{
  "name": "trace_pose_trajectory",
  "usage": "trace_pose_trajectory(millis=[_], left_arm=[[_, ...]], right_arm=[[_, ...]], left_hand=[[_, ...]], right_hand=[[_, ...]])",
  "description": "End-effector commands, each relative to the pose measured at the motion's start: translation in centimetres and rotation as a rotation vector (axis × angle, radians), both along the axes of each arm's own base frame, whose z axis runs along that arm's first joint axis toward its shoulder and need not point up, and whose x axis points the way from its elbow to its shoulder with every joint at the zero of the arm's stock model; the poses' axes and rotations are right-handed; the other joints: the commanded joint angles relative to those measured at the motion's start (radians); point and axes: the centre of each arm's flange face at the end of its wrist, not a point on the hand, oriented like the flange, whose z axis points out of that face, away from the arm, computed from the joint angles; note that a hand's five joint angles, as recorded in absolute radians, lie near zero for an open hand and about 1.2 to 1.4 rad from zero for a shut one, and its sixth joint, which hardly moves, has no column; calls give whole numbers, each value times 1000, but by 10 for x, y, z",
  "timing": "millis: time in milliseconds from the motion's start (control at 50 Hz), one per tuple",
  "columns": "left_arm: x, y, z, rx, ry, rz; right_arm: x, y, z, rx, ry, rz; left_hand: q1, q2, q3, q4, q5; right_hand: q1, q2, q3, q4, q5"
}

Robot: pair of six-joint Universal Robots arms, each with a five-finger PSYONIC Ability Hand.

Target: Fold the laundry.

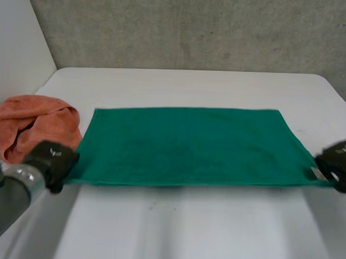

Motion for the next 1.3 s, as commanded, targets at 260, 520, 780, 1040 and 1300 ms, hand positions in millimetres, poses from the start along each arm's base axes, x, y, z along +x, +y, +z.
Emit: trace_pose_trajectory(millis=[260,520,780,1040,1300], left_arm=[[-41,-43,-4,-160,120,-118],[-63,-151,-25,-340,100,43],[-89,-189,-47,-410,106,50],[-90,-159,-41,-348,177,56],[-64,-103,-5,-317,317,61]], right_arm=[[32,-36,-24,-190,-26,22],[57,-129,-40,-473,-39,-13],[89,-178,-70,-592,-58,20],[85,-151,-17,-598,-221,-129],[48,-68,-38,-154,-304,-89]], left_hand=[[253,201,205,197,256],[253,201,205,197,256],[253,201,205,197,256],[-969,-1021,-1017,-1025,-965],[-969,-1021,-1017,-1025,-965]], right_hand=[[413,221,217,208,229],[413,221,217,208,229],[413,221,217,208,229],[-809,-1000,-1004,-1014,-993],[-734,-926,-930,-939,-918]])
